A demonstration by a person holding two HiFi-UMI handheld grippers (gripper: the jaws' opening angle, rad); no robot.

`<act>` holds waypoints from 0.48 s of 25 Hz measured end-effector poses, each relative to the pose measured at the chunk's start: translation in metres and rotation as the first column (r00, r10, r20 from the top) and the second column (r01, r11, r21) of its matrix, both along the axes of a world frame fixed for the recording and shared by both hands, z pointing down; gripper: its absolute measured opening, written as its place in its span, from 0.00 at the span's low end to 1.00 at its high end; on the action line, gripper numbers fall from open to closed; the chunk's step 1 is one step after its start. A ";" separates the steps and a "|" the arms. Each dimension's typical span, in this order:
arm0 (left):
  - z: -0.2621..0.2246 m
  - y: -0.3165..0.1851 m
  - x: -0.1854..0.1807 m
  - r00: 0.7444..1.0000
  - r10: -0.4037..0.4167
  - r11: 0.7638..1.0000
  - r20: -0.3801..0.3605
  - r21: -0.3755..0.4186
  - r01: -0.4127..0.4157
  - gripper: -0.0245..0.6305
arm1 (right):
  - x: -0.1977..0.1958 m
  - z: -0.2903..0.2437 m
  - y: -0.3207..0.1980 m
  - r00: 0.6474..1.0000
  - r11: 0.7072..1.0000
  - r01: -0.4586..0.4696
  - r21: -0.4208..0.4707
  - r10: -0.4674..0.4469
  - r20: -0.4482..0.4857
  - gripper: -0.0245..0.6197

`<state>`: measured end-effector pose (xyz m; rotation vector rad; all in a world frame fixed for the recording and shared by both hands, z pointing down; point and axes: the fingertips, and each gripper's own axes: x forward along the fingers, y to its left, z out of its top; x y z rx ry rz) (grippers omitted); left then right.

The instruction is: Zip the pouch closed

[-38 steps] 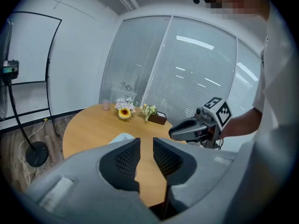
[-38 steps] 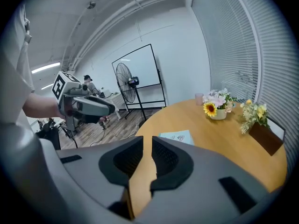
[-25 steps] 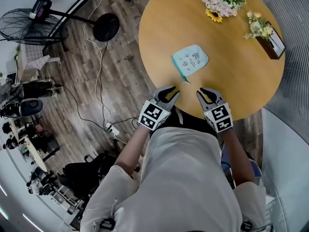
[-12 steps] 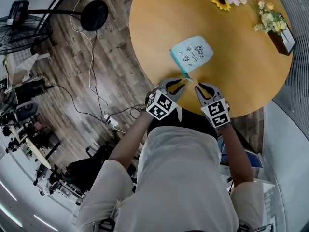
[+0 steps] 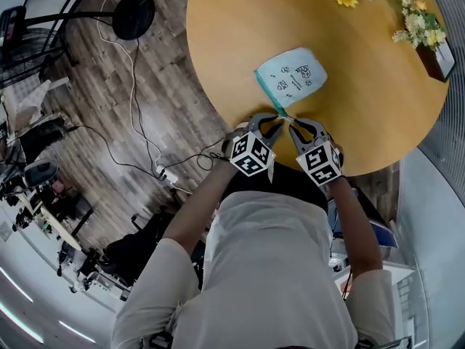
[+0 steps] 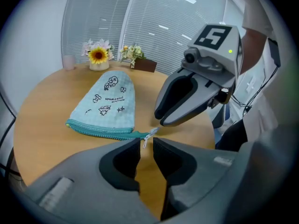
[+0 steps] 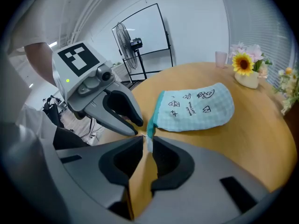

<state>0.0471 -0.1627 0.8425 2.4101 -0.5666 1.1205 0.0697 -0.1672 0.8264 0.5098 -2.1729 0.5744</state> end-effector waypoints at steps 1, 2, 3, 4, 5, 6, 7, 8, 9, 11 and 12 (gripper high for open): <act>0.002 0.000 0.001 1.000 0.000 1.000 0.002 -0.001 0.000 0.17 | -0.002 0.004 0.000 1.000 1.000 0.010 0.000 -0.010 -0.005 0.13; 0.004 0.000 0.001 1.000 -0.001 1.000 0.002 -0.003 0.001 0.17 | -0.003 0.008 0.000 1.000 1.000 0.021 0.001 -0.021 -0.011 0.13; 0.006 0.000 0.001 1.000 -0.004 1.000 0.003 -0.005 0.004 0.17 | -0.005 0.013 0.001 0.999 0.999 0.032 0.003 -0.032 -0.020 0.13; 0.007 0.001 0.001 1.000 -0.006 1.000 0.003 -0.007 0.006 0.17 | -0.006 0.017 0.002 0.999 0.999 0.042 0.005 -0.042 -0.031 0.13; 0.008 0.001 0.001 1.000 -0.008 1.000 0.003 -0.009 0.008 0.17 | -0.006 0.021 0.003 0.998 0.999 0.052 0.006 -0.051 -0.043 0.13; 0.009 0.002 0.002 1.000 -0.009 1.000 0.003 -0.011 0.009 0.17 | -0.006 0.025 0.004 0.997 0.998 0.057 0.007 -0.057 -0.053 0.13; 0.010 0.002 0.002 1.000 -0.009 1.000 0.002 -0.012 0.009 0.17 | -0.006 0.027 0.004 0.997 0.998 0.058 0.009 -0.057 -0.060 0.13; 0.011 0.002 0.003 1.000 -0.009 1.000 0.001 -0.013 0.009 0.17 | -0.005 0.030 0.003 0.996 0.998 0.055 0.010 -0.054 -0.064 0.13; 0.012 0.002 0.004 1.000 -0.007 1.000 0.000 -0.013 0.007 0.17 | -0.004 0.031 0.002 0.997 0.999 0.050 0.010 -0.049 -0.065 0.12; 0.014 0.002 0.006 1.000 -0.005 1.000 -0.003 -0.013 0.005 0.17 | -0.005 0.032 0.001 0.998 0.999 0.038 0.008 -0.037 -0.059 0.09; 0.015 0.002 0.006 1.000 -0.006 1.000 -0.005 -0.013 0.006 0.17 | -0.006 0.032 0.001 0.998 0.999 0.033 0.004 -0.033 -0.054 0.08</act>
